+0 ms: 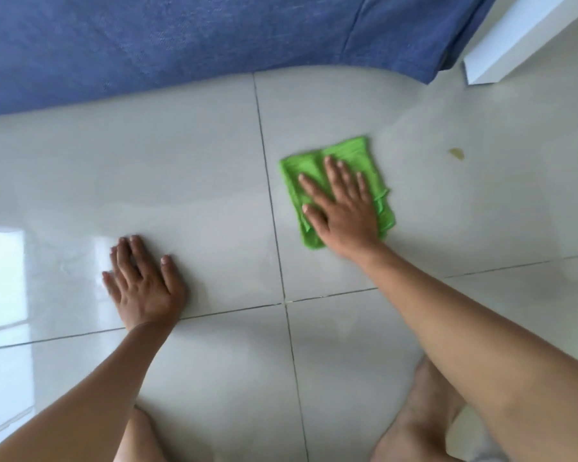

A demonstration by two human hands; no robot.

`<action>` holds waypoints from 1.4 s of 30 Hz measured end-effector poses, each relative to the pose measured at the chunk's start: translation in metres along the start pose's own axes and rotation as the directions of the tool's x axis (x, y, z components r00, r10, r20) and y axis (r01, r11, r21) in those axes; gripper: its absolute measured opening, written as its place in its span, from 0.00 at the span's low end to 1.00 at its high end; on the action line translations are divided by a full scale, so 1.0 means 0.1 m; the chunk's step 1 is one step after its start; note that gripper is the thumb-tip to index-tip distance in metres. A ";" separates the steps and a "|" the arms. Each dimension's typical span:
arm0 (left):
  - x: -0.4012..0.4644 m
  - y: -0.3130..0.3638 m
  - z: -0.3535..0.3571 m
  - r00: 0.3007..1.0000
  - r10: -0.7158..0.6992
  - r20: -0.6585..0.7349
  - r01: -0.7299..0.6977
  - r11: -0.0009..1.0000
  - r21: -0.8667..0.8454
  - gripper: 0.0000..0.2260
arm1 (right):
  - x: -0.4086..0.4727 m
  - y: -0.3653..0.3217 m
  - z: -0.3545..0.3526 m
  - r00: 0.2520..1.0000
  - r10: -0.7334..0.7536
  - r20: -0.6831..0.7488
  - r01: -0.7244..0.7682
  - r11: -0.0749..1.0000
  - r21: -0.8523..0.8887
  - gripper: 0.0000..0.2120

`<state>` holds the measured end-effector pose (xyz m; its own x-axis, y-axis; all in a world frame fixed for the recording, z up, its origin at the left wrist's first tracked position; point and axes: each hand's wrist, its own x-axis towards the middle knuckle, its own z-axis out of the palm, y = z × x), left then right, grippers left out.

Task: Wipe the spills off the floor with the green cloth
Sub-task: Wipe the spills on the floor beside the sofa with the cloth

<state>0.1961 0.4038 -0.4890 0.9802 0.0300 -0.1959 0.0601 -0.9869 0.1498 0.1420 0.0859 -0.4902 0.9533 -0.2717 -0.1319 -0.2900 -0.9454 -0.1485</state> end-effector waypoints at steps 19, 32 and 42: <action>-0.39 1.05 0.10 0.782 0.591 0.198 -0.609 0.792 0.044 0.31 | 0.45 0.84 -0.17 0.838 0.545 -0.020 -0.539 0.834 0.117 0.25; -0.33 1.34 0.18 0.758 0.620 0.202 -0.645 0.759 0.091 0.32 | -0.30 1.93 -0.37 0.963 0.241 0.122 -0.219 0.961 -0.168 0.27; -0.30 1.32 0.17 0.754 0.626 0.198 -0.650 0.755 0.089 0.31 | 0.83 0.26 -0.21 0.939 0.333 0.091 -0.340 0.938 0.072 0.25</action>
<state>0.1716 0.2701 -0.4799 0.7396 -0.6263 -0.2463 -0.6083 -0.7787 0.1536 0.2156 0.0348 -0.4849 0.7905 -0.5534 -0.2625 -0.6018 -0.7814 -0.1649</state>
